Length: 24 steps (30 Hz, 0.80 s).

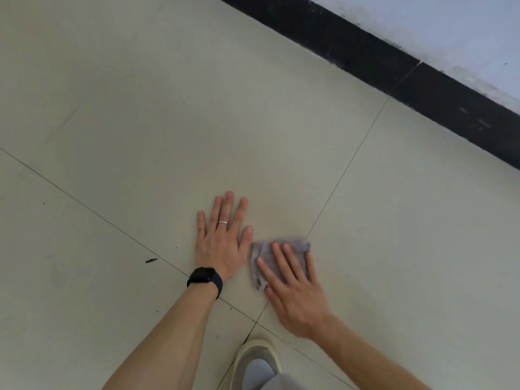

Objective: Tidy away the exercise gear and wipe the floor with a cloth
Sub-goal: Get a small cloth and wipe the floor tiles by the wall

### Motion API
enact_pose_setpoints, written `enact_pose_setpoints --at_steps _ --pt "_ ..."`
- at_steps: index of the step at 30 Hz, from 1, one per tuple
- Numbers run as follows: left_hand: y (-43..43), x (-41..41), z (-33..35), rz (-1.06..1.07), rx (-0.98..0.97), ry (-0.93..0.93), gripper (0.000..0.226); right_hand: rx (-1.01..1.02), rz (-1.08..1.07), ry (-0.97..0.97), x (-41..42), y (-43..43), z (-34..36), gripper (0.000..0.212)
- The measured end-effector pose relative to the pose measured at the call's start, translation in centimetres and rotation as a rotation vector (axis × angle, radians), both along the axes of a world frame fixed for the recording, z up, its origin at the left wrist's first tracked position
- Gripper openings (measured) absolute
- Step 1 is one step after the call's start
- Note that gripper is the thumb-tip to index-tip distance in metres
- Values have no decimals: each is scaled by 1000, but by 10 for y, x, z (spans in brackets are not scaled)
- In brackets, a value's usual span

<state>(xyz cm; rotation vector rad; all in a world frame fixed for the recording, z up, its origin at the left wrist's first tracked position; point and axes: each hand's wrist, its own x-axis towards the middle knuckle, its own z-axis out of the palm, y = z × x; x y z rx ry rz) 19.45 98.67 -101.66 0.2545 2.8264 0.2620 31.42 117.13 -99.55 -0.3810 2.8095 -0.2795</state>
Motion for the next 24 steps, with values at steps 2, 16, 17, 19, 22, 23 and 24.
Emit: enact_pose_setpoints --at_steps 2,16,17,19,22,23,24 --pt "-1 1 -2 -13 -4 14 63 -24 241 -1 5 9 -1 56" --pt "1 0 -4 -1 27 58 65 53 -1 -1 -67 30 -4 57" --pt "0 0 -4 -4 29 64 65 42 151 -17 -48 29 -3 57" --pt "0 1 -5 -10 28 72 65 16 371 -35 -51 47 -2 55" --pt "1 1 -5 -4 23 79 64 71 224 57 -112 79 -12 53" --pt "2 1 -5 -1 19 72 64 84 -9 55 -136 87 -14 54" --pt "2 1 -5 4 16 65 64 96 -250 54 -157 93 -13 55"
